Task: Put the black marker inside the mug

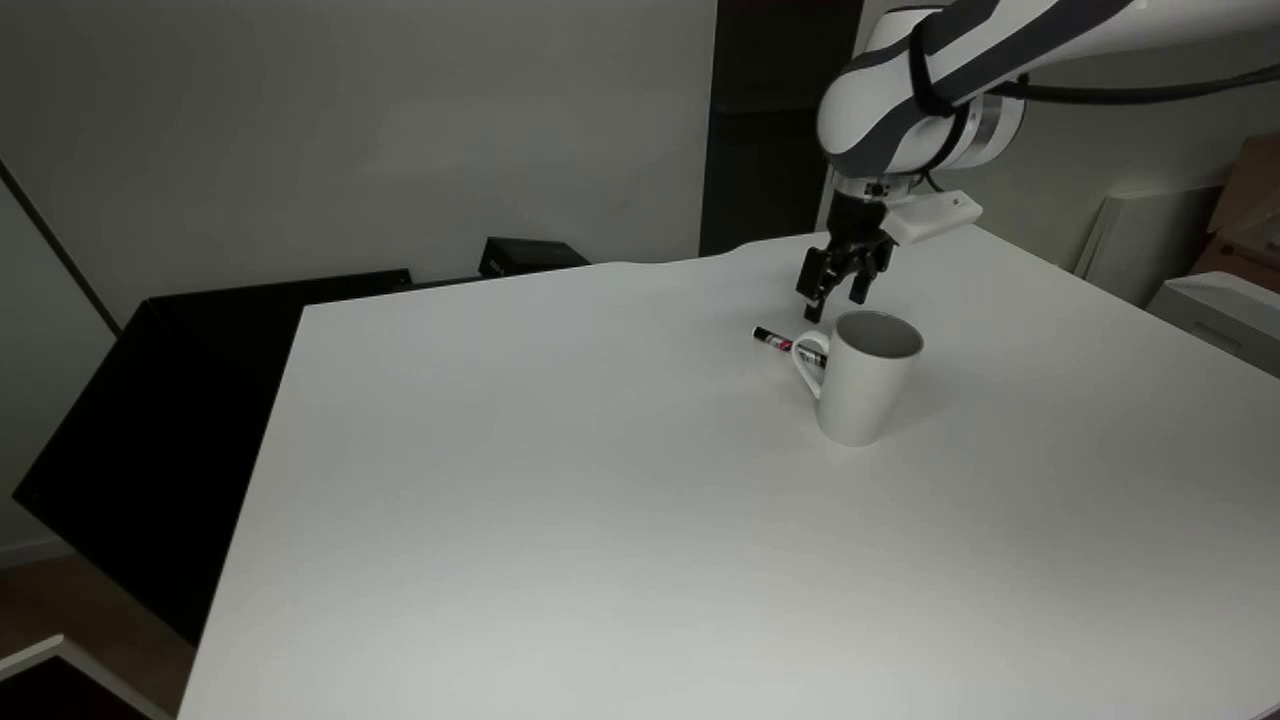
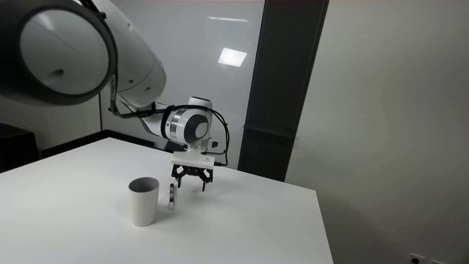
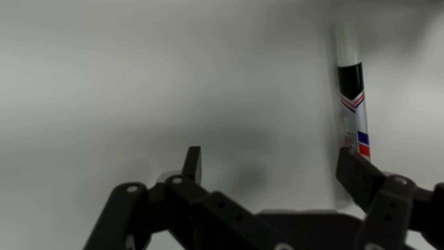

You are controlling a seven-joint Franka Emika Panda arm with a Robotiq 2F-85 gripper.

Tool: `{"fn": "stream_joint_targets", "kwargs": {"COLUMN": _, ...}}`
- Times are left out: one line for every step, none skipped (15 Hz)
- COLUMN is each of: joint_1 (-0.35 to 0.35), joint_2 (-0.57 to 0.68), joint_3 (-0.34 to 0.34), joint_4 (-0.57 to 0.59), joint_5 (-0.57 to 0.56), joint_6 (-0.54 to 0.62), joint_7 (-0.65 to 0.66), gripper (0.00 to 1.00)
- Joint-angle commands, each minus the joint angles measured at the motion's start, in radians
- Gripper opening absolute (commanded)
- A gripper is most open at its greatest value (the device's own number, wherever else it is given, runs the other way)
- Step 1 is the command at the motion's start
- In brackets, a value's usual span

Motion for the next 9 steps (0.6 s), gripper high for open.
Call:
{"fn": "stream_joint_targets", "kwargs": {"joint_1": 0.027, "joint_2": 0.091, "joint_3": -0.003, "joint_4": 0.166, "joint_5": -0.045, "joint_6": -0.086, "joint_7": -0.014, "gripper": 1.00}}
{"fn": "stream_joint_targets", "kwargs": {"joint_1": 0.035, "joint_2": 0.106, "joint_3": -0.005, "joint_4": 0.189, "joint_5": -0.055, "joint_6": -0.100, "joint_7": -0.017, "gripper": 1.00}}
{"fn": "stream_joint_targets", "kwargs": {"joint_1": 0.041, "joint_2": 0.119, "joint_3": -0.002, "joint_4": 0.212, "joint_5": -0.058, "joint_6": -0.115, "joint_7": -0.020, "gripper": 1.00}}
{"fn": "stream_joint_targets", "kwargs": {"joint_1": 0.047, "joint_2": 0.130, "joint_3": 0.001, "joint_4": 0.229, "joint_5": -0.062, "joint_6": -0.124, "joint_7": -0.022, "gripper": 1.00}}
{"fn": "stream_joint_targets", "kwargs": {"joint_1": 0.052, "joint_2": 0.143, "joint_3": 0.006, "joint_4": 0.248, "joint_5": -0.061, "joint_6": -0.134, "joint_7": -0.029, "gripper": 1.00}}
{"fn": "stream_joint_targets", "kwargs": {"joint_1": 0.060, "joint_2": 0.152, "joint_3": 0.006, "joint_4": 0.262, "joint_5": -0.065, "joint_6": -0.140, "joint_7": -0.034, "gripper": 1.00}}
{"fn": "stream_joint_targets", "kwargs": {"joint_1": 0.070, "joint_2": 0.163, "joint_3": 0.005, "joint_4": 0.278, "joint_5": -0.071, "joint_6": -0.149, "joint_7": -0.042, "gripper": 1.00}}
{"fn": "stream_joint_targets", "kwargs": {"joint_1": 0.077, "joint_2": 0.173, "joint_3": 0.003, "joint_4": 0.295, "joint_5": -0.076, "joint_6": -0.159, "joint_7": -0.048, "gripper": 1.00}}
{"fn": "stream_joint_targets", "kwargs": {"joint_1": 0.084, "joint_2": 0.182, "joint_3": 0.002, "joint_4": 0.311, "joint_5": -0.082, "joint_6": -0.164, "joint_7": -0.054, "gripper": 1.00}}
